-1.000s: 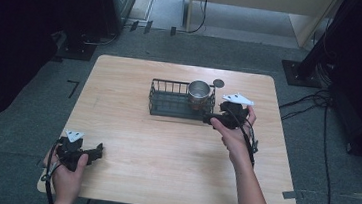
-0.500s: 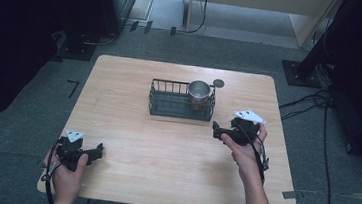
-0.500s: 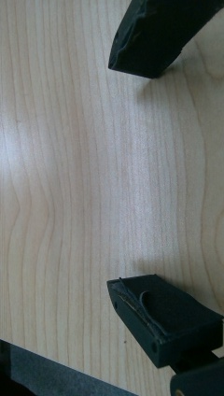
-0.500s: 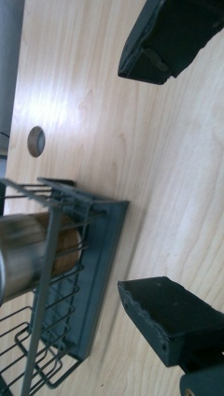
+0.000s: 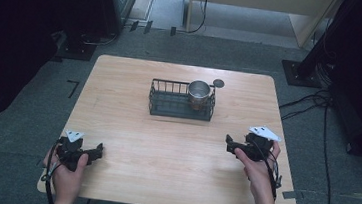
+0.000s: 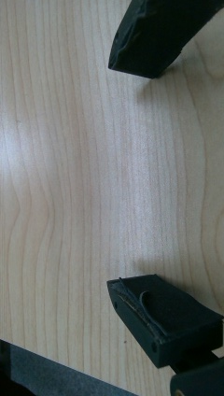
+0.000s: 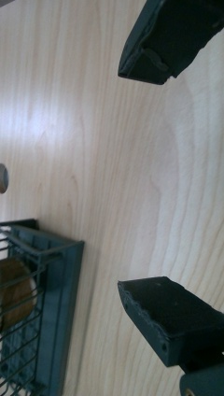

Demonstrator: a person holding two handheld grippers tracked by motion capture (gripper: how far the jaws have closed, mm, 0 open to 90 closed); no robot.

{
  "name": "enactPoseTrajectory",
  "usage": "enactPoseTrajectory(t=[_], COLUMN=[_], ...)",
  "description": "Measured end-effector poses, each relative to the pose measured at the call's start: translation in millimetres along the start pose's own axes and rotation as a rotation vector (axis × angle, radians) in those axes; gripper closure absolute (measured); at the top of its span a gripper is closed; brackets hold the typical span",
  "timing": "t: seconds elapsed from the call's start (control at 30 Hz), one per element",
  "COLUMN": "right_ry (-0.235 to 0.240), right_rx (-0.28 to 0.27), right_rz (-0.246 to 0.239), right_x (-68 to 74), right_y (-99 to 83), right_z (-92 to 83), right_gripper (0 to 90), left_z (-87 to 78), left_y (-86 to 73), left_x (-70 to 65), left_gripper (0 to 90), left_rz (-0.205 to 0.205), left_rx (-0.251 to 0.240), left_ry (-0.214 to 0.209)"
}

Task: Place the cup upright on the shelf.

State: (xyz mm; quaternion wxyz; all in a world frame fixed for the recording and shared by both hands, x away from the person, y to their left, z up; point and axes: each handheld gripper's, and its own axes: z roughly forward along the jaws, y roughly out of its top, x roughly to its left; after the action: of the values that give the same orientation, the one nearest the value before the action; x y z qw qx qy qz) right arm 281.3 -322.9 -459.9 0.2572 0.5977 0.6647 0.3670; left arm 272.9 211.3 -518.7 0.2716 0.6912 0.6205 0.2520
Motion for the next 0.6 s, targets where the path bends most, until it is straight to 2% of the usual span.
enactPoseTrajectory(t=[0.2,0.37,0.6], right_ry=[-0.019,-0.049,-0.078], right_rx=[0.01,0.016,0.032], right_rz=[0.014,0.055,0.068], right_x=[-11.2,-24.9,-38.7], right_y=[-13.3,-27.7,-43.3], right_z=[-3.4,-8.4,-15.1], right_gripper=[0.8,0.8,0.8], left_z=[-0.2,-0.3,-0.2], left_y=[0.1,0.1,0.1], left_x=[0.2,0.2,0.2], left_gripper=[0.0,0.0,0.0], left_rz=[0.003,0.003,0.002], left_rx=[0.003,0.004,0.004], left_ry=[0.0,-0.001,-0.001])
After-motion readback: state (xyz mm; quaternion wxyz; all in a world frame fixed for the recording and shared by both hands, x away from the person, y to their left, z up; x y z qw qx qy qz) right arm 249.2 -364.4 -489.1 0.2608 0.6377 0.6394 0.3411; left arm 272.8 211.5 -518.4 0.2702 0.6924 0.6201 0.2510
